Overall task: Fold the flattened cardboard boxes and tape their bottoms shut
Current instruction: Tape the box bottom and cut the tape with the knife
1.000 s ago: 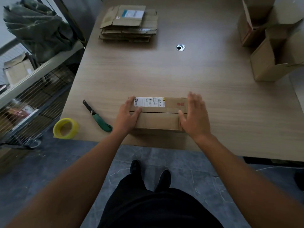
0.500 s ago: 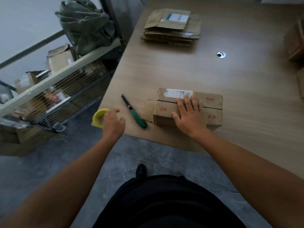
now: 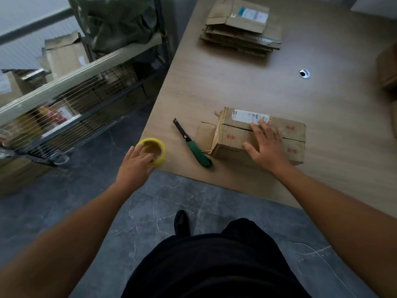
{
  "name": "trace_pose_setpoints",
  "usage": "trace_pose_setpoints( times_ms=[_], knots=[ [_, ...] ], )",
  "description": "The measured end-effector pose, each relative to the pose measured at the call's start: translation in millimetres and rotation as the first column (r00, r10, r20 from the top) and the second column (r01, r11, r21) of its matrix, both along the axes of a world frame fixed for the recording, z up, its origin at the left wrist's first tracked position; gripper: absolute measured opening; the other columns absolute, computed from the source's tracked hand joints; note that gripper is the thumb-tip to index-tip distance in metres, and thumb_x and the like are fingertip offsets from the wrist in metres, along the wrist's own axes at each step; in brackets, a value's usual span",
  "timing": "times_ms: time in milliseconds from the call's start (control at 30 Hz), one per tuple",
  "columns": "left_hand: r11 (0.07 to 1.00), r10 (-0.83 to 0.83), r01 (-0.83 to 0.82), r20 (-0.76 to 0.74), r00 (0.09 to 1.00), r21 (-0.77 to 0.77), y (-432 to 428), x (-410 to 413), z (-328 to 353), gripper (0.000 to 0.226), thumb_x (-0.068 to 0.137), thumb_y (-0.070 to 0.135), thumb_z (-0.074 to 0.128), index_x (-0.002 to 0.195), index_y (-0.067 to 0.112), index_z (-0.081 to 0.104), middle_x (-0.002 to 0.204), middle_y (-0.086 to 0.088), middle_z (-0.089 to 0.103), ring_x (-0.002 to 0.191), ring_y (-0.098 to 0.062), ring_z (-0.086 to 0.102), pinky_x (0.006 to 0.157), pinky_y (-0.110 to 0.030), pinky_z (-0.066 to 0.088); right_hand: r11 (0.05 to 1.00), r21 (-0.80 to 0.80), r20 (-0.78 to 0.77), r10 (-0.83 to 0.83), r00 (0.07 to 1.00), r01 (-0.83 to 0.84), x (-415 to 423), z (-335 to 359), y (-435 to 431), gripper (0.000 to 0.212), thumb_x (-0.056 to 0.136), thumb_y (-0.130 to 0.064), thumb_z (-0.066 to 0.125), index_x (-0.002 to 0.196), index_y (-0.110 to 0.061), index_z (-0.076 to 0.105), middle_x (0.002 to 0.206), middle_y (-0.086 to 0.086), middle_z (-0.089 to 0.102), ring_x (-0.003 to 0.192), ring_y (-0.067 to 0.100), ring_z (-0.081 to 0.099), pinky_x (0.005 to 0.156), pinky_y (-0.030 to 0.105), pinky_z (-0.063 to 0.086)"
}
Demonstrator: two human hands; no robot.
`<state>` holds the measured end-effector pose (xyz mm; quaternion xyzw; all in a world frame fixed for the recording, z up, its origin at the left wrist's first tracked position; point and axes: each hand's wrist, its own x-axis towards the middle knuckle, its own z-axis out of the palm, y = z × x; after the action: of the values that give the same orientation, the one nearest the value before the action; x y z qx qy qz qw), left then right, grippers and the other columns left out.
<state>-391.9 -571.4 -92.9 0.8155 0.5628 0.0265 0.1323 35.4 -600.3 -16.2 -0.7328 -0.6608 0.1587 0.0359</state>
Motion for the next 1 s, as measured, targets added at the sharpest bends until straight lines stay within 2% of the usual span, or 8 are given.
trace_pose_setpoints(
  times_ms=[100,233,367,500,633,800,900,1000],
  knots=[
    [0.999,-0.04,0.039,0.064,0.997,0.02,-2,14,25,0.031,0.096,0.028,0.067,0.125,0.016,0.066,0.139,-0.009,0.061,0.152,-0.029,0.025,0.126,-0.046,0.004,1.0,0.025,-0.038,0.001,0.999,0.0,3,-1,-1,0.096,0.082,-0.072,0.025,0.16,-0.018,0.023,0.169,0.006,0.011,0.157,0.025,-0.003,0.125,0.044,-0.01],
    [0.992,-0.083,0.069,0.135,0.987,0.105,4,57,69,0.031,0.098,0.031,0.063,0.126,0.018,0.063,0.128,-0.001,0.067,0.147,-0.023,0.035,0.126,-0.044,0.0,0.997,0.073,-0.148,-0.006,0.989,0.017,8,0,-1,0.099,0.081,-0.071,0.031,0.16,-0.013,0.023,0.169,0.006,0.013,0.157,0.024,-0.001,0.125,0.043,-0.008],
    [0.96,-0.23,0.19,0.191,0.954,0.207,18,132,103,0.038,0.098,0.03,0.062,0.134,0.017,0.06,0.129,-0.001,0.067,0.136,-0.022,0.05,0.127,-0.048,0.005,0.993,0.117,-0.316,0.039,0.948,-0.002,16,2,-8,0.089,0.085,-0.065,0.048,0.16,-0.022,0.024,0.168,0.001,0.019,0.157,0.022,0.006,0.126,0.053,0.004],
    [0.922,-0.329,0.285,0.142,0.934,0.263,30,209,108,0.048,0.095,0.038,0.05,0.136,0.014,0.061,0.119,-0.004,0.072,0.123,-0.024,0.06,0.126,-0.047,0.011,0.984,0.168,-0.526,0.037,0.849,0.061,27,8,-9,0.083,0.085,-0.052,0.069,0.155,-0.02,0.037,0.153,-0.003,0.041,0.144,0.021,0.032,0.121,0.04,0.024],
    [0.917,-0.345,0.314,0.089,0.934,0.247,34,252,101,0.054,0.091,0.041,0.041,0.136,0.017,0.06,0.119,-0.005,0.072,0.119,-0.026,0.063,0.125,-0.05,0.017,0.973,0.167,-0.63,-0.016,0.776,0.156,35,5,-8,0.057,0.087,-0.031,0.079,0.137,-0.015,0.057,0.121,-0.003,0.054,0.119,0.023,0.052,0.109,0.04,0.043],
    [0.911,-0.332,0.305,0.055,0.942,0.276,27,272,95,0.049,0.087,0.032,0.057,0.132,0.014,0.063,0.119,-0.004,0.073,0.116,-0.027,0.064,0.124,-0.045,0.013,0.94,0.186,-0.695,-0.08,0.714,0.287,37,3,1,0.012,0.09,-0.024,0.074,0.097,-0.02,0.064,0.096,-0.001,0.064,0.095,0.018,0.057,0.086,0.037,0.051],
    [0.927,-0.291,0.267,0.056,0.955,0.264,23,278,93,0.044,0.089,0.037,0.051,0.124,0.016,0.067,0.116,-0.001,0.074,0.113,-0.026,0.064,0.126,-0.04,0.008,0.932,0.168,-0.706,-0.114,0.699,0.322,42,8,3,0.009,0.093,-0.021,0.071,0.088,-0.021,0.063,0.087,-0.005,0.062,0.09,0.017,0.057,0.078,0.033,0.05],
    [0.939,-0.246,0.23,0.031,0.969,0.255,23,282,90,0.036,0.086,0.045,0.051,0.104,0.019,0.067,0.104,0.003,0.073,0.102,-0.027,0.064,0.126,-0.037,0.005,0.924,0.072,-0.806,-0.168,0.568,0.376,47,17,5,0.008,0.096,-0.02,0.068,0.089,-0.016,0.066,0.084,-0.005,0.065,0.082,0.007,0.059,0.074,0.028,0.051]
  ],
)
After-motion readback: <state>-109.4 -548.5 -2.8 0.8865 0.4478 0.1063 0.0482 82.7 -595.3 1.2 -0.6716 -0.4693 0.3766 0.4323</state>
